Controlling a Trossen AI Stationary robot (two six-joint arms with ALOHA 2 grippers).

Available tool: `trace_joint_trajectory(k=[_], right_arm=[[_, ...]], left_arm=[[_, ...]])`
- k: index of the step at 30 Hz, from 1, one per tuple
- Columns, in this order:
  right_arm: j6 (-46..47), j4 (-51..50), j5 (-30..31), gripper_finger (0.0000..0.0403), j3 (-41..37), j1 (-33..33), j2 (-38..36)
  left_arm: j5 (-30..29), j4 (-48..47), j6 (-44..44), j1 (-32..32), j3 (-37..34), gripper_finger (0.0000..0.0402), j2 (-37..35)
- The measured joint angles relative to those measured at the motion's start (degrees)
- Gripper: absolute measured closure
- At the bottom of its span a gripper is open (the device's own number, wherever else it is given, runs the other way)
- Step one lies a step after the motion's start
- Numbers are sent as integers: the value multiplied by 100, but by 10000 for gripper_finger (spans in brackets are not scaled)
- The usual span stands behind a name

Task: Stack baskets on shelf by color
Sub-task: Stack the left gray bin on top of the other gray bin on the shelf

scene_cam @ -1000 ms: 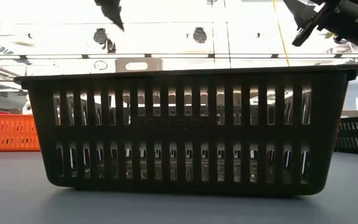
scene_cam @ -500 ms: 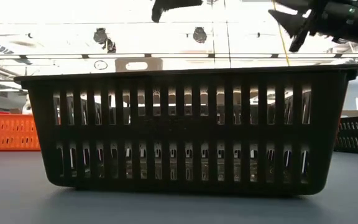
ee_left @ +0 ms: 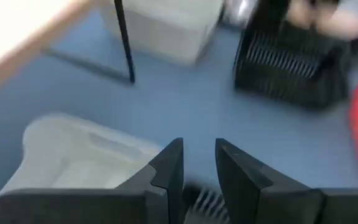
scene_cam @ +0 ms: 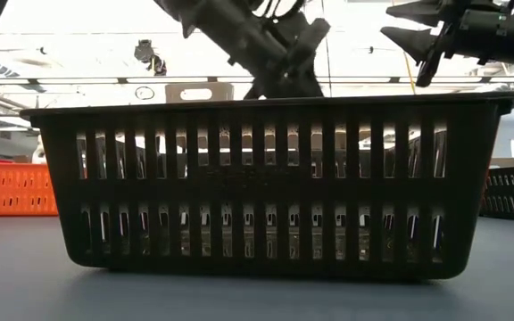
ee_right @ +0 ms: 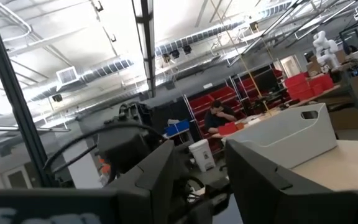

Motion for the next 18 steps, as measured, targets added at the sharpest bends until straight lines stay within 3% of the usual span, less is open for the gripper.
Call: trace_joint_trajectory(k=[7,12,18], right_arm=[[-96,29,13,264,4,-5,-3],[-105,112,30,264,9,-11,-20],[-198,144,6,264,9,-11,-99]], left_arm=[[34,-2350,842,-167,475,309,-125],[20,-2401,842,-127,513,309,-256],[20,-2410,997,-19,502,309,65]])
